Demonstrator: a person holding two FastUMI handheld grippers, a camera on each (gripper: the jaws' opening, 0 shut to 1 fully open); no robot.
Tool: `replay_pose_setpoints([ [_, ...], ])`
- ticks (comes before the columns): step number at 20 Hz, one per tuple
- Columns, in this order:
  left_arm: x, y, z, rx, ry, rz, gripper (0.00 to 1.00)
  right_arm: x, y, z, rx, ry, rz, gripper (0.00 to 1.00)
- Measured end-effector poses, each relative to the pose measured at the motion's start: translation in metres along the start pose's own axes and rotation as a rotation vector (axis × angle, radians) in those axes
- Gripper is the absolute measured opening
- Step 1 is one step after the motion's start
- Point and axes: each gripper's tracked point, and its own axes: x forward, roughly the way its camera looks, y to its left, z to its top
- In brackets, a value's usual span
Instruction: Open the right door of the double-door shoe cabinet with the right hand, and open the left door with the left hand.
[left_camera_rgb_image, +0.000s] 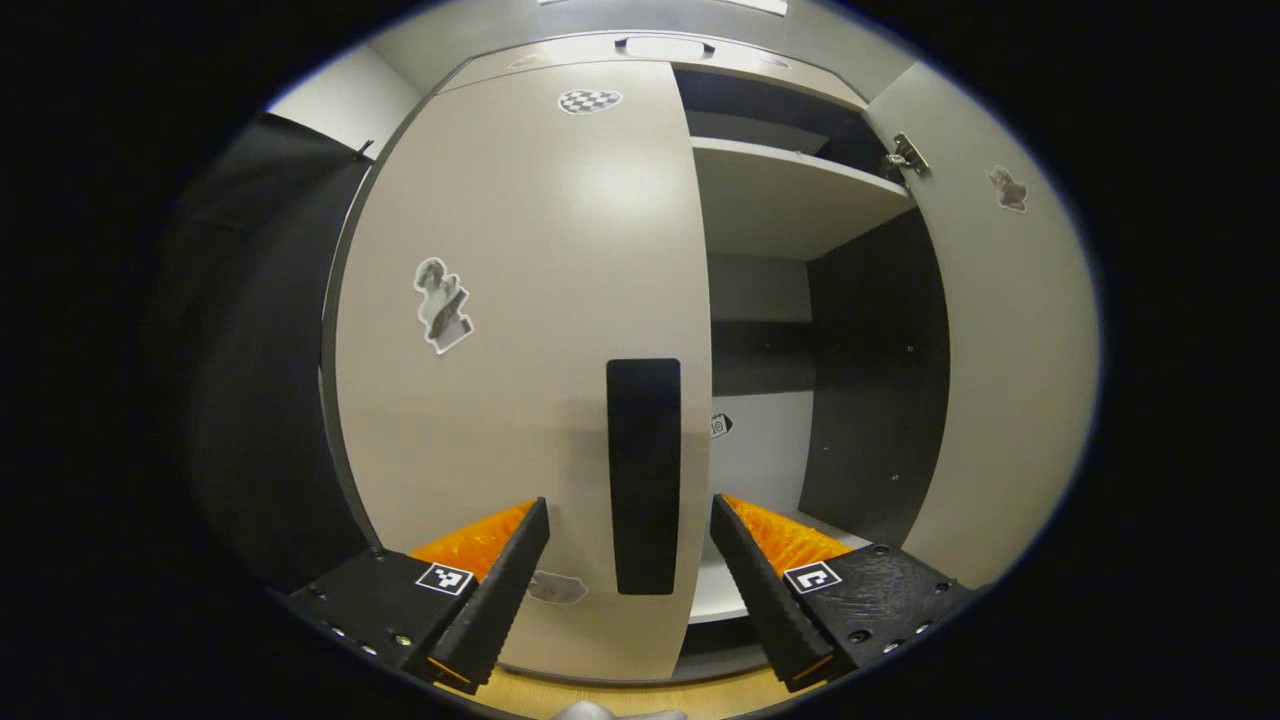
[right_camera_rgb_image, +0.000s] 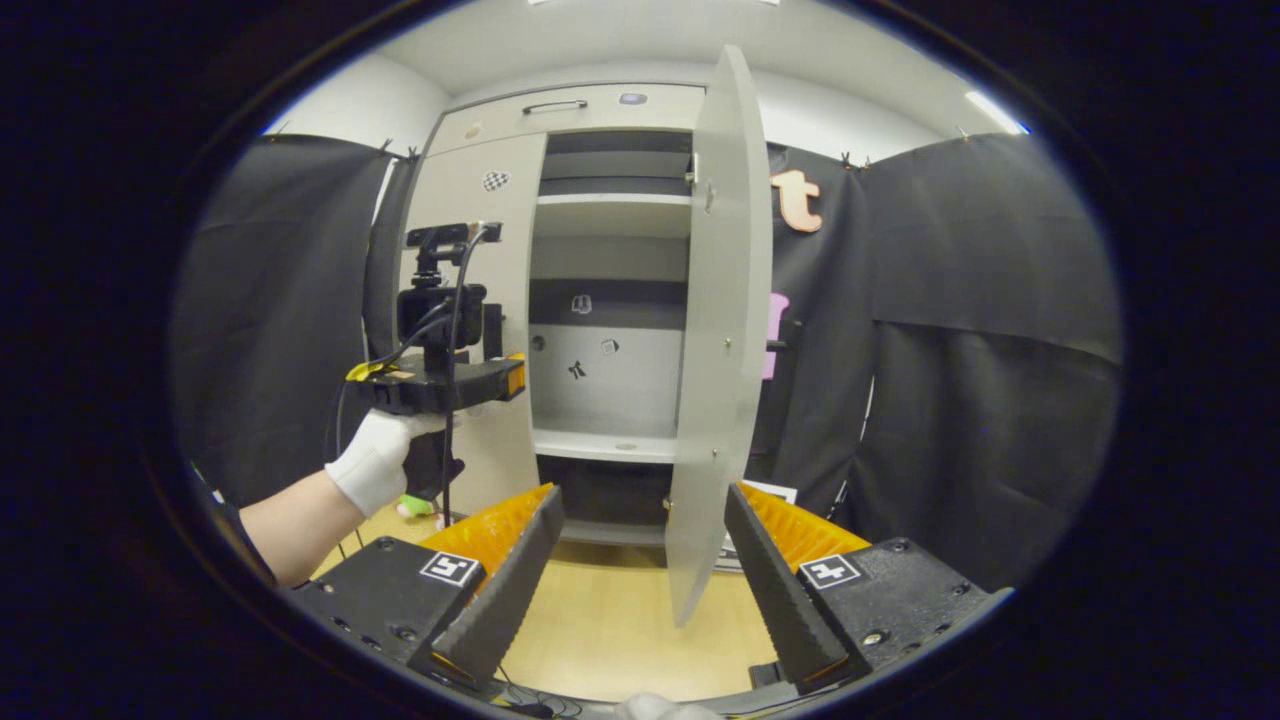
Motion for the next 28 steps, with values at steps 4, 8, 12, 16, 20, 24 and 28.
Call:
replay_pose_setpoints([
  [4,0.005,-0.005,-0.007,-0.011,0.01,0.0,0.93,-0.001,-0.012,-0.002,0.018,0.006,-0.023,1.0],
  [8,0.003,-0.007,-0.004,-0.013,-0.004,-0.023,0.69,0.0,-0.017,-0.001,0.033,0.009,-0.026,1.0],
  [12,0.012,-0.006,-0.006,0.009,-0.013,-0.019,0.22,0.001,-0.009,0.001,0.025,0.011,0.005,1.0],
  [16,0.01,-0.006,-0.005,-0.009,-0.007,-0.021,0.04,0.0,0.01,-0.001,0.016,0.022,0.072,1.0],
  [20,-0.008,-0.006,-0.004,-0.026,0.006,-0.061,0.02,-0.009,0.019,0.006,-0.007,-0.012,0.099,1.0],
  [24,-0.028,-0.004,-0.004,-0.042,0.017,-0.116,0.02,-0.019,0.032,0.01,-0.01,-0.034,0.124,1.0],
  [28,-0.057,0.005,-0.002,-0.066,0.021,-0.129,0.02,-0.029,0.045,0.006,-0.01,-0.033,0.15,1.0],
])
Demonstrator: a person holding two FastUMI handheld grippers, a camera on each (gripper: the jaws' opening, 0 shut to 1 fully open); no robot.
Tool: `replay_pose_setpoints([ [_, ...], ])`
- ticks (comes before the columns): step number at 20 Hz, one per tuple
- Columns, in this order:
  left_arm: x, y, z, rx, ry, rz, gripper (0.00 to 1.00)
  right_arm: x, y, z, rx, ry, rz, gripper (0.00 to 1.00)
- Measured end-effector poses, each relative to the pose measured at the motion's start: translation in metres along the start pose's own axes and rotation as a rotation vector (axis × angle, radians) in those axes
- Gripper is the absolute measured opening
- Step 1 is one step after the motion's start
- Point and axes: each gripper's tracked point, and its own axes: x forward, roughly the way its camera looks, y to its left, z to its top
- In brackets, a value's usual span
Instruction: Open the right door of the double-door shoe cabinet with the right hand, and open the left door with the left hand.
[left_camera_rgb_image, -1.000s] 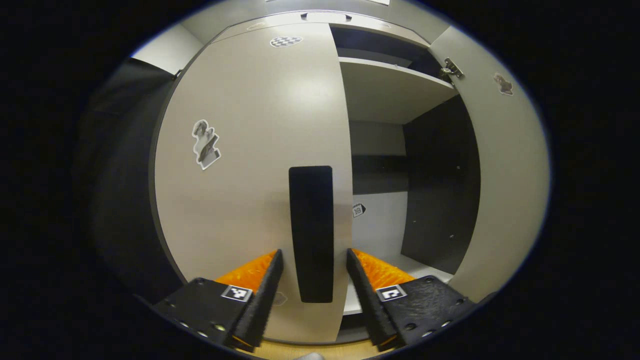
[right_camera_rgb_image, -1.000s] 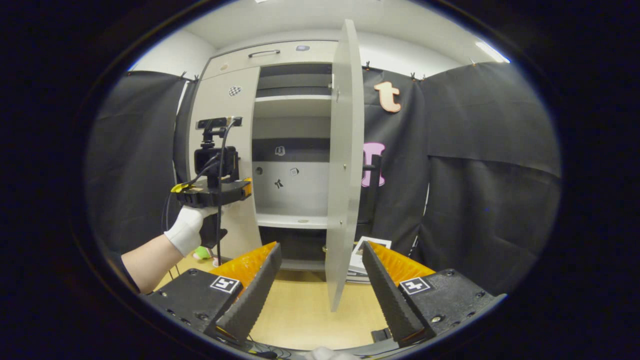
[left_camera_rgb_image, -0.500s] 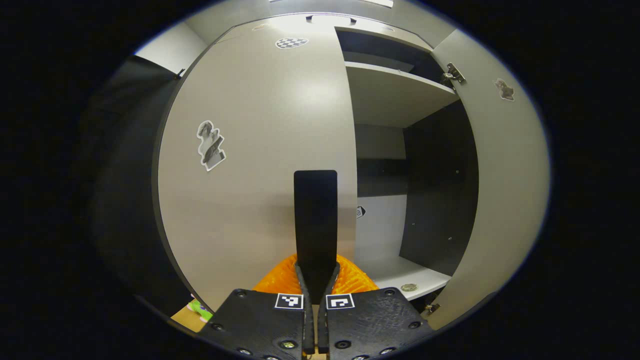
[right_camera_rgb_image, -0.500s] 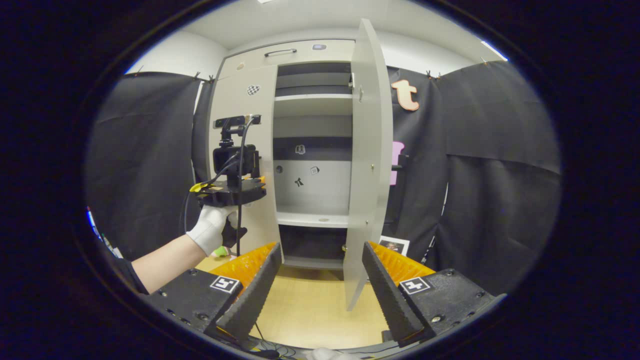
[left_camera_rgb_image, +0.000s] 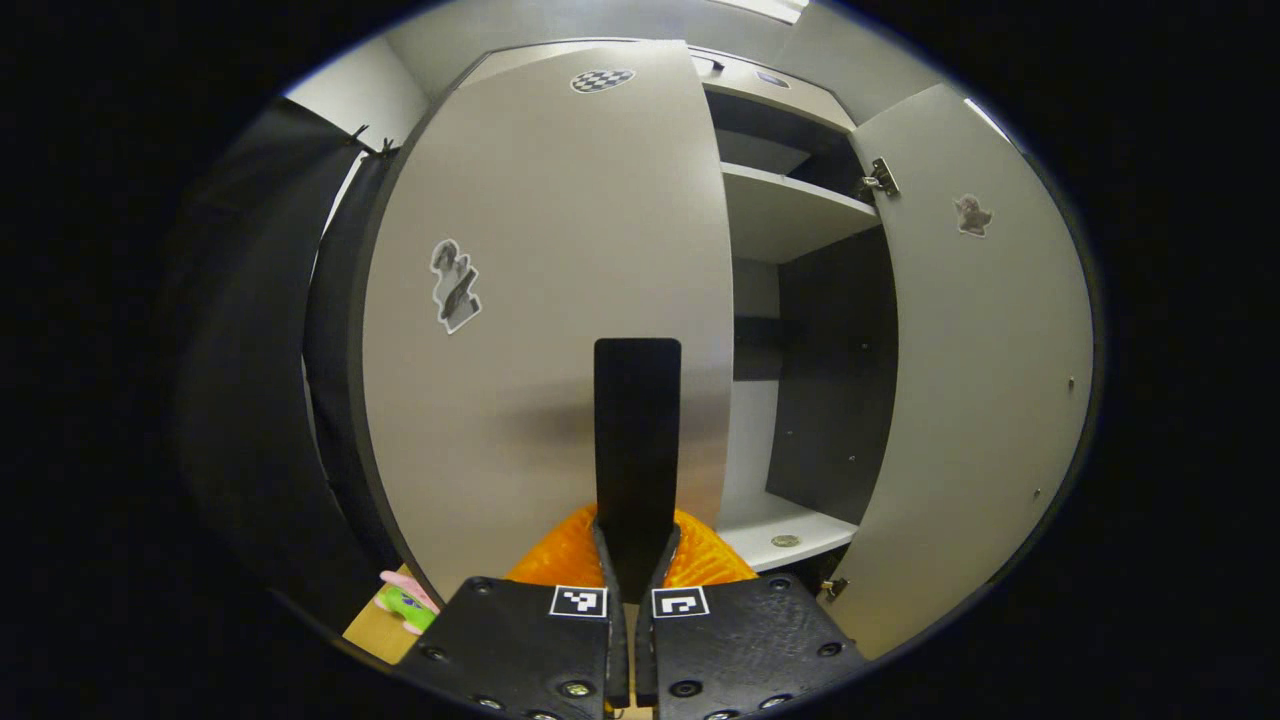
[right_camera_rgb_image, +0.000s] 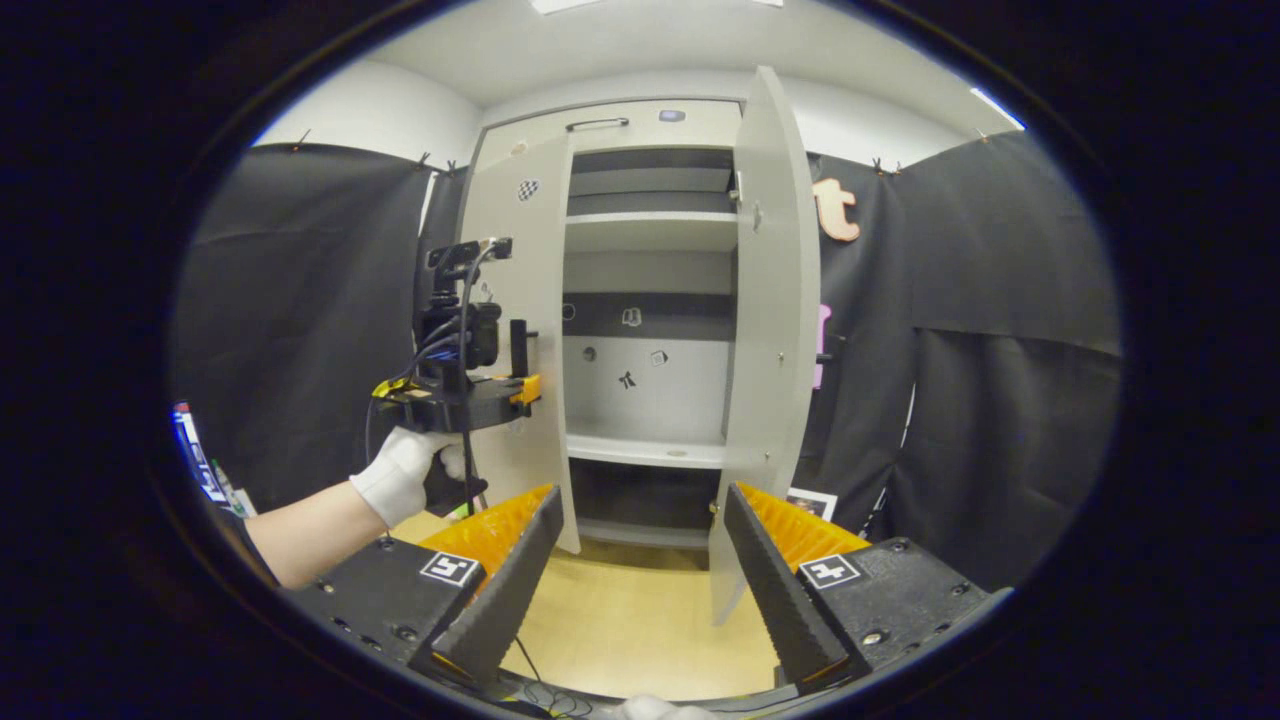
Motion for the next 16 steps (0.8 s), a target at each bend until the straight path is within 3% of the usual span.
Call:
replay_pose_setpoints([
  [7,-0.052,0.027,-0.003,0.01,0.005,-0.01,0.02,-0.008,0.025,-0.008,0.015,0.006,0.042,1.0],
  [16,-0.101,0.073,-0.006,0.046,0.009,0.059,0.01,-0.005,0.058,-0.017,0.034,0.029,0.106,1.0],
])
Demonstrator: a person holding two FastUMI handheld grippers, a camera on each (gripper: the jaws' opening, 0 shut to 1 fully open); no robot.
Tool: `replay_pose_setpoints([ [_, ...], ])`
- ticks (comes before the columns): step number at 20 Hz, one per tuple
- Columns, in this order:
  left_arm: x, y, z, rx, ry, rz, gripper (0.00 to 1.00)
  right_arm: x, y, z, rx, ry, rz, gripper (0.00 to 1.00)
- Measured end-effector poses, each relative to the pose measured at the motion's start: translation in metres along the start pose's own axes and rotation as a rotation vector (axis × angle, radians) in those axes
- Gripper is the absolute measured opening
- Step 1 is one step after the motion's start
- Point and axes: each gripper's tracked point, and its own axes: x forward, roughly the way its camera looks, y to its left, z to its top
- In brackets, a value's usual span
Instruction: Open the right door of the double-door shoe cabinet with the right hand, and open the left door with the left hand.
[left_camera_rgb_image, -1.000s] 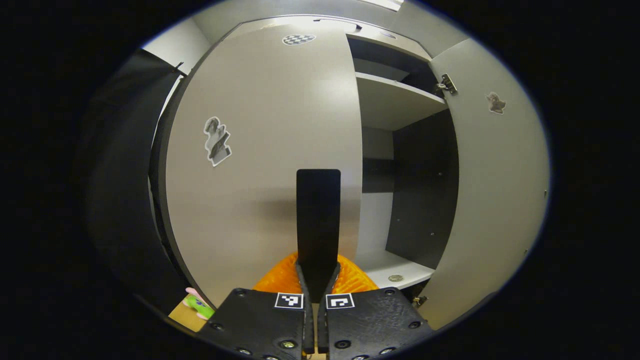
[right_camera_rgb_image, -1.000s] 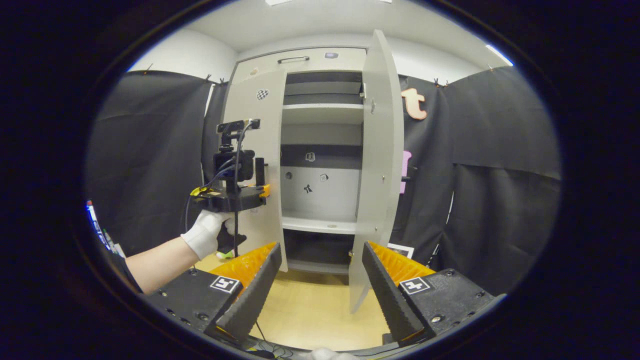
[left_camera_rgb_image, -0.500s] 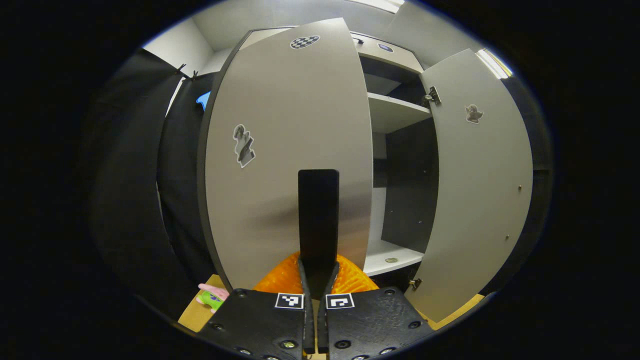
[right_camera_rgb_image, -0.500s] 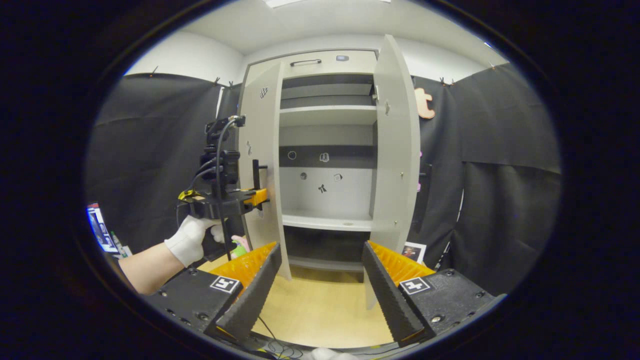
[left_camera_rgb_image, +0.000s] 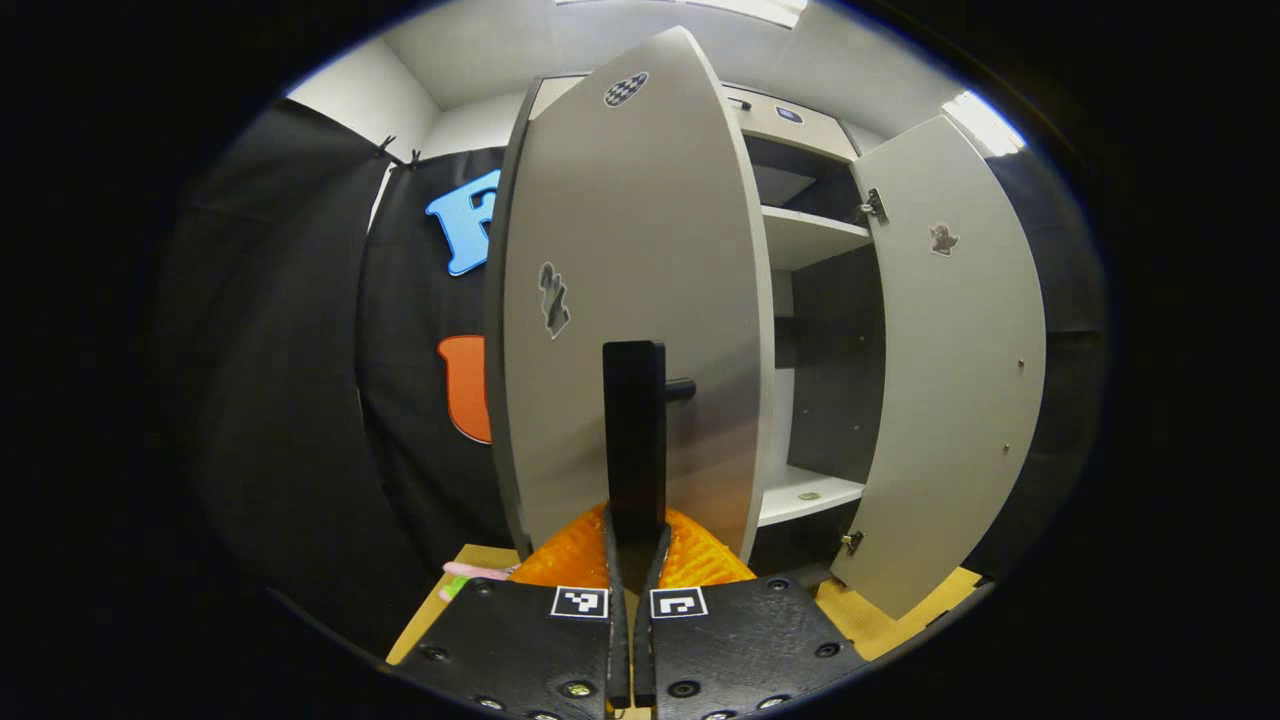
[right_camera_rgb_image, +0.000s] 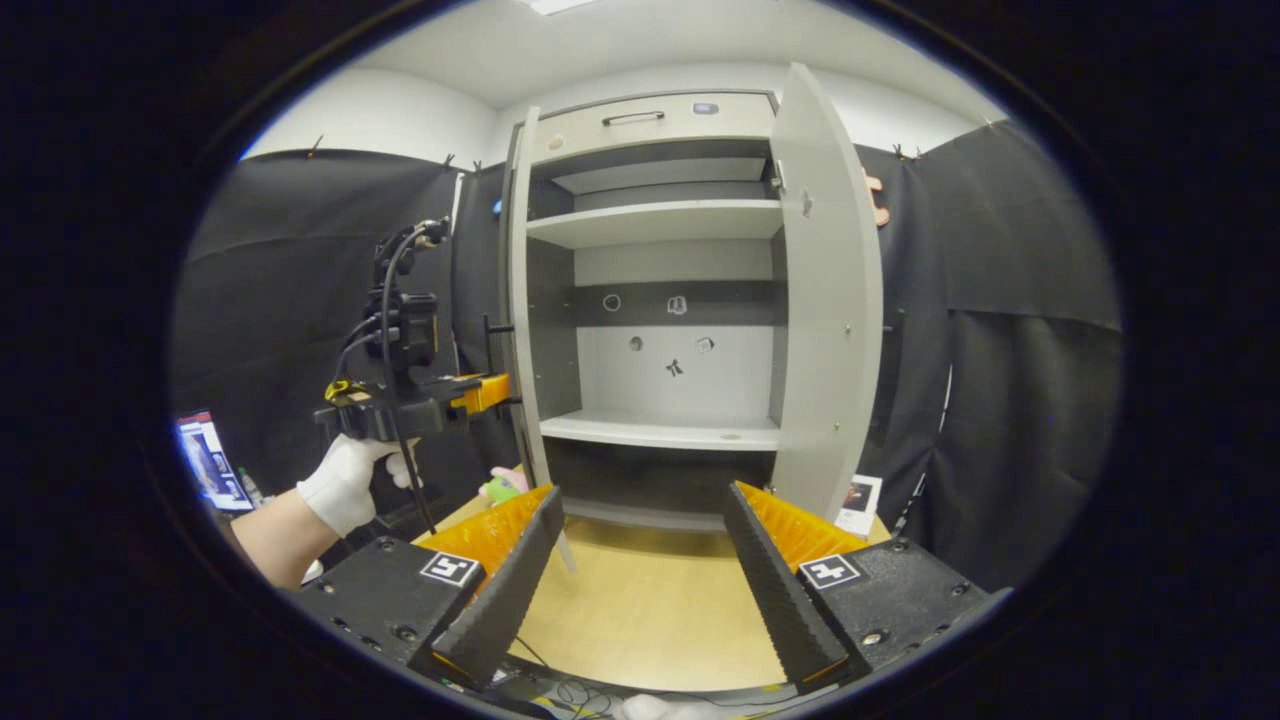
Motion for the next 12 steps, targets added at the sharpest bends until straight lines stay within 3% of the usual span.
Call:
replay_pose_setpoints([
  [5,-0.016,0.037,-0.003,-0.014,-0.008,0.068,0.01,0.002,0.023,-0.003,-0.009,0.005,0.046,1.0],
  [6,-0.018,0.045,-0.003,-0.019,-0.007,0.074,0.08,0.002,0.028,-0.004,-0.011,0.008,0.055,1.0],
  [7,-0.023,0.05,-0.005,-0.026,-0.007,0.082,0.0,0.002,0.03,-0.004,-0.011,0.008,0.062,1.0],
  [12,-0.03,0.073,-0.005,0.003,-0.012,0.072,0.0,0.005,0.045,-0.005,-0.01,0.013,0.089,1.0],
])
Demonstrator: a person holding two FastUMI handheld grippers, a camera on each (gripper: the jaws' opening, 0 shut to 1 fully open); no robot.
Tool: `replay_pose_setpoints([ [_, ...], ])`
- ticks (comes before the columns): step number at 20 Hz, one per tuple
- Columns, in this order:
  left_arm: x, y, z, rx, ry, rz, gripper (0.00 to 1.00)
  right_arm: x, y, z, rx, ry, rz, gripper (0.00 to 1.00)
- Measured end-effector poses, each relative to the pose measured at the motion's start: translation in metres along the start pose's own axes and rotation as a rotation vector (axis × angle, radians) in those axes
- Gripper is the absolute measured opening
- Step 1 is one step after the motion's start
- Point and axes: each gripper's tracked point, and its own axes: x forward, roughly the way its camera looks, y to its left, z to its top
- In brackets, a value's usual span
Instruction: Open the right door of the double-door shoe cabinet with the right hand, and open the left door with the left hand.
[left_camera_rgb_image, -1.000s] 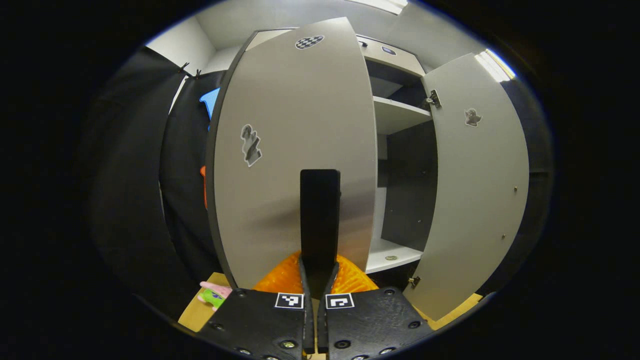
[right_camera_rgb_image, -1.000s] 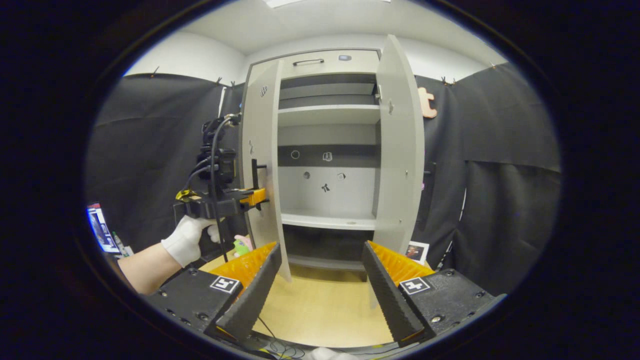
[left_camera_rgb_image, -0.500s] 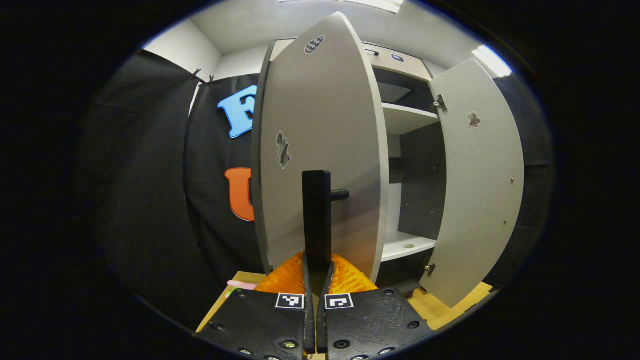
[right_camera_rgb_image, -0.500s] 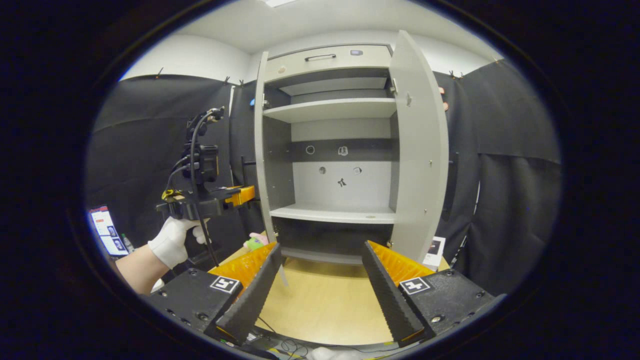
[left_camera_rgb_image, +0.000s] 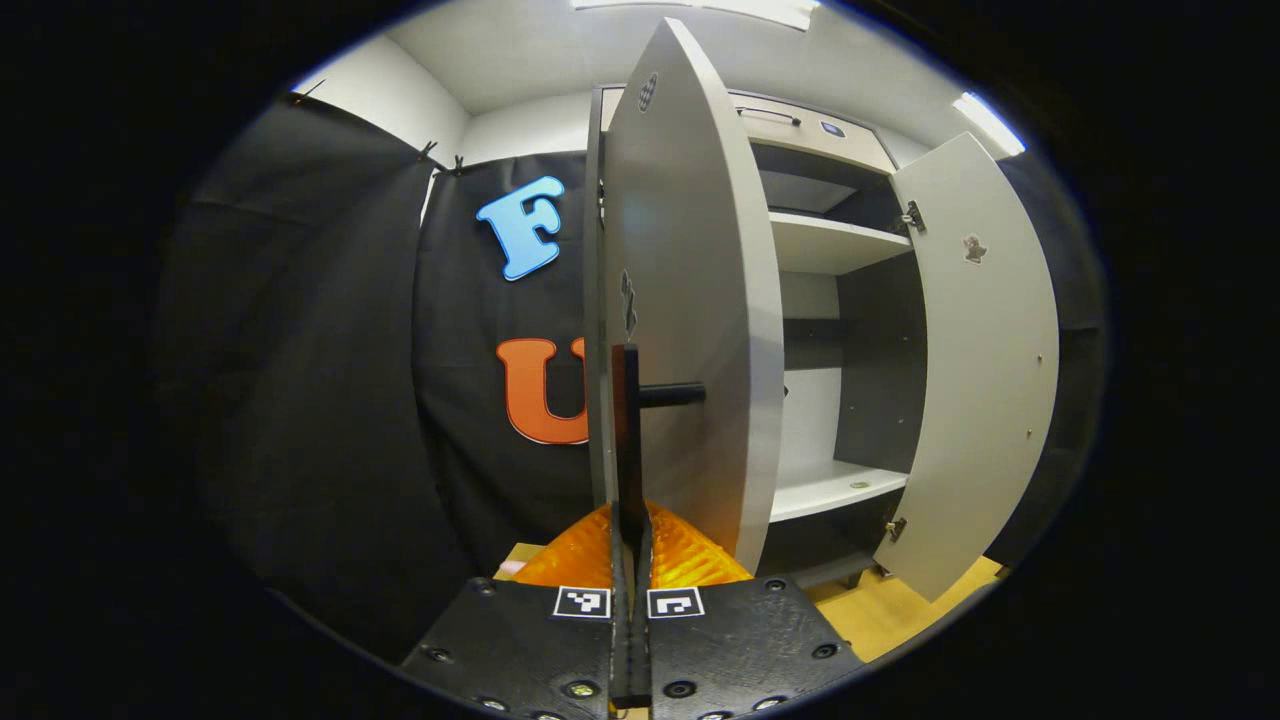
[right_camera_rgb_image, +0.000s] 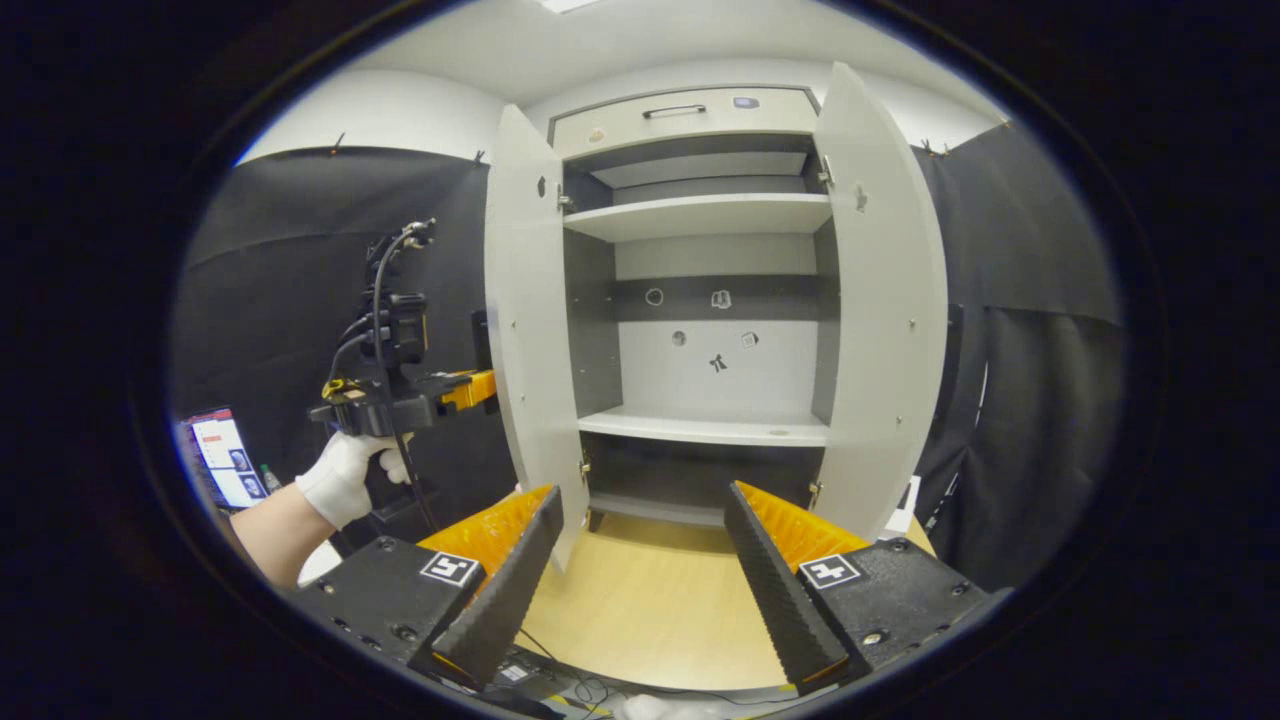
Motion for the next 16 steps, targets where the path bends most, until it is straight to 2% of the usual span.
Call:
replay_pose_setpoints([
  [4,-0.004,0.018,0.007,-0.018,-0.02,-0.01,0.0,0.0,0.008,-0.003,-0.002,0.007,0.013,1.0],
  [9,-0.007,0.054,0.008,-0.002,-0.023,0.041,0.0,0.004,0.018,-0.007,0.008,0.016,0.03,1.0],
  [12,-0.007,0.06,0.01,-0.03,-0.027,0.007,0.0,0.003,0.021,-0.01,-0.005,0.015,0.027,1.0],
  [16,-0.006,0.061,0.009,0.016,-0.02,0.005,0.0,0.005,0.024,-0.011,0.003,0.024,0.027,1.0],
])
